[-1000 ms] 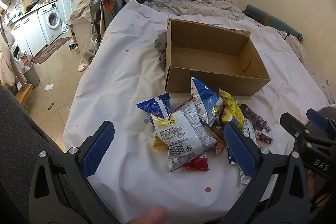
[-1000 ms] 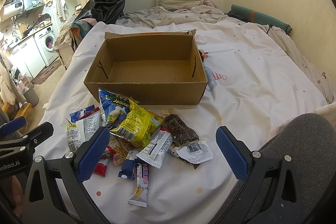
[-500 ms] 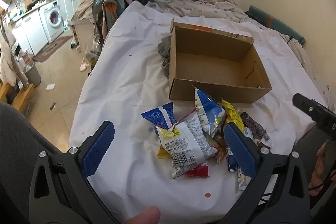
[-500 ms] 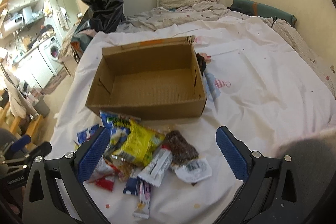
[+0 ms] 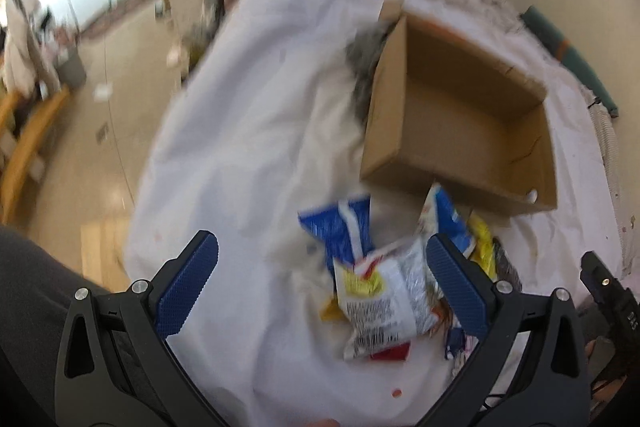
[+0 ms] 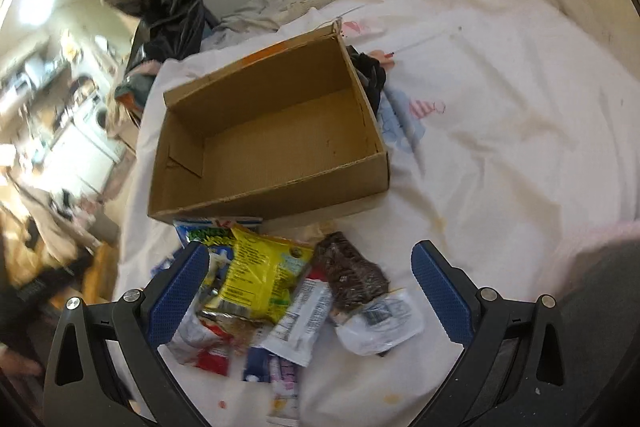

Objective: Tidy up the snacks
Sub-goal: 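Grasp the white chip bag with the left gripper, then carry the white chip bag into the box with the left gripper while the right gripper grasps a red-white bar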

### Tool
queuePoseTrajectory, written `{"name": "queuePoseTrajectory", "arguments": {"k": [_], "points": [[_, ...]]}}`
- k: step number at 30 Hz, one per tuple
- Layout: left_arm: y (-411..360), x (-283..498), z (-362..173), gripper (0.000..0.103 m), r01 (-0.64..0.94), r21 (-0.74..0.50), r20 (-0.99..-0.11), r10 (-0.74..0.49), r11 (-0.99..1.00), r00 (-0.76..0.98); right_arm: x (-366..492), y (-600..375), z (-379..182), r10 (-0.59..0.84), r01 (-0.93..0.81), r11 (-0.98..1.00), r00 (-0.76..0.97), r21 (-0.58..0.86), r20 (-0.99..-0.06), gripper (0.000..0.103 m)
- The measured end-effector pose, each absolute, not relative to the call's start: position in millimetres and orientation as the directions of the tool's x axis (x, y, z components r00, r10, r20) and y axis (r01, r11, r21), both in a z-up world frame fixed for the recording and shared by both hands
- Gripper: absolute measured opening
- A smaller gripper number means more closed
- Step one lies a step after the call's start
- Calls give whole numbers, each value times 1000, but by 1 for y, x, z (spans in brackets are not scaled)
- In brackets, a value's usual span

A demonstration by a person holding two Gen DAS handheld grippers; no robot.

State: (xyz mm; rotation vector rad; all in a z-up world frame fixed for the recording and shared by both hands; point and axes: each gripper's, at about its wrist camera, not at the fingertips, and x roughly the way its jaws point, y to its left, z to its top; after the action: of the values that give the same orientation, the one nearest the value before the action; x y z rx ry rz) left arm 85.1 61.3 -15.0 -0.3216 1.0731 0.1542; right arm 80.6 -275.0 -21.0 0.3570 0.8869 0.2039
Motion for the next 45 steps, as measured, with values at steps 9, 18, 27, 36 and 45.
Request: {"name": "queuePoseTrajectory", "arguments": {"k": [9, 18, 27, 36, 45], "points": [[4, 82, -75, 97, -265, -171, -941, -78, 949, 329, 75, -254, -16, 268, -103, 959, 638, 265, -722, 103], [-21, 92, -94, 64, -209, -71, -957, -7, 975, 291, 73, -256, -16, 256, -95, 962, 644, 257, -721, 103], [-6, 66, -43, 45, -73, -105, -925, -71, 992, 373, 84, -283, -23, 323, -9, 917, 602, 398, -730, 103], [22, 65, -36, 45, -89, -151, -903, -101, 984, 418, 106, -267, -89, 613, 68, 767, 216, 639, -760, 65], [21, 61, -35, 45, -86, -169, -885, -113, 982, 451, 121, -243, -131, 474, 152, 858, 137, 491, -870, 64]]}}
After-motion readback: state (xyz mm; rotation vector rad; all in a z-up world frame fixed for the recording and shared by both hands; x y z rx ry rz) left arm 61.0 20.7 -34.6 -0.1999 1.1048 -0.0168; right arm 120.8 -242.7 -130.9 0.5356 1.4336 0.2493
